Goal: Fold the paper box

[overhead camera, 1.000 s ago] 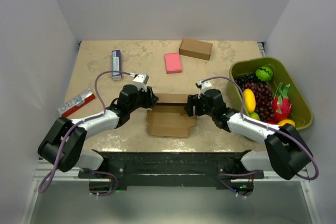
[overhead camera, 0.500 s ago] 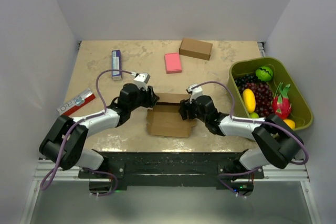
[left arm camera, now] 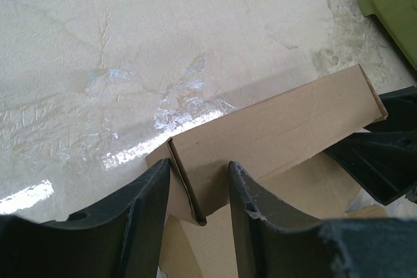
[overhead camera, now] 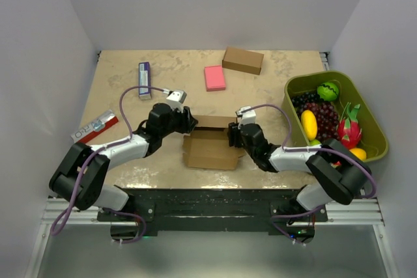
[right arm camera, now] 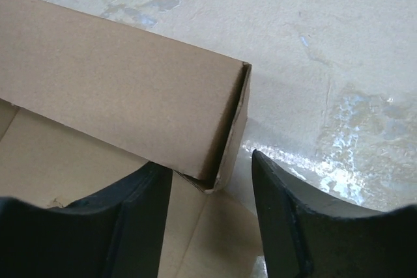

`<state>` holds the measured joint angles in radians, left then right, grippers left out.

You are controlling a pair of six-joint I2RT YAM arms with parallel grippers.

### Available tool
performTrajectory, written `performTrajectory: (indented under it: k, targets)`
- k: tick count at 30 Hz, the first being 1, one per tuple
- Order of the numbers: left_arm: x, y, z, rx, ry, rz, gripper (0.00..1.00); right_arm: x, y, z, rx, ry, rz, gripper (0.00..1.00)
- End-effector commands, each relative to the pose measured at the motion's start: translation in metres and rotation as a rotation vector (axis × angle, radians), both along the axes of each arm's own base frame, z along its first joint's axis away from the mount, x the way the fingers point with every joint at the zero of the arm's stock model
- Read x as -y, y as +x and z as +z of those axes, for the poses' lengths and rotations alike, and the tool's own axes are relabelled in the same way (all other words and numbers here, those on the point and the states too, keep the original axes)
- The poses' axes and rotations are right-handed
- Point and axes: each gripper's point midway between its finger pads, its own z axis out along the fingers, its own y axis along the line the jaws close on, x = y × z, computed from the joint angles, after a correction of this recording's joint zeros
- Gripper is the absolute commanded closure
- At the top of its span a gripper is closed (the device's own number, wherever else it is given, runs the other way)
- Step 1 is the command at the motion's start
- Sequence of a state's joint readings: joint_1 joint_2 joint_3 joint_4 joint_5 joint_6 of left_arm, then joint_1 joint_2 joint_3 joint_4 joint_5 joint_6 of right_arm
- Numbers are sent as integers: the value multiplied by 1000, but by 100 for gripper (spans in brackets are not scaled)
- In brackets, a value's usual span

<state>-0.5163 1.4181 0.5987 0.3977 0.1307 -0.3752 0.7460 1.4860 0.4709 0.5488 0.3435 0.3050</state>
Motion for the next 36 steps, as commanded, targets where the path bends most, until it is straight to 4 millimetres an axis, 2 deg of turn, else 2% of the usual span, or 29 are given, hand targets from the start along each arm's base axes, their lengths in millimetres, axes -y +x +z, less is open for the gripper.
performTrajectory:
  k: [1, 12, 18, 27, 36]
  targets:
    - [2, -2, -5, -22, -1, -21, 55, 1, 12, 22, 106, 95, -70, 44]
    - [8, -5, -2, -28, -60, -30, 57, 2, 20, 32, 184, 171, -122, 59]
    - [12, -7, -2, -38, -91, -37, 57, 6, 20, 28, 199, 175, -168, 71]
    - [15, -8, -1, -46, -111, -46, 57, 2, 27, 29, 246, 202, -174, 58]
    - [15, -8, -4, -54, -102, -49, 58, 0, 33, 30, 294, 200, -170, 59]
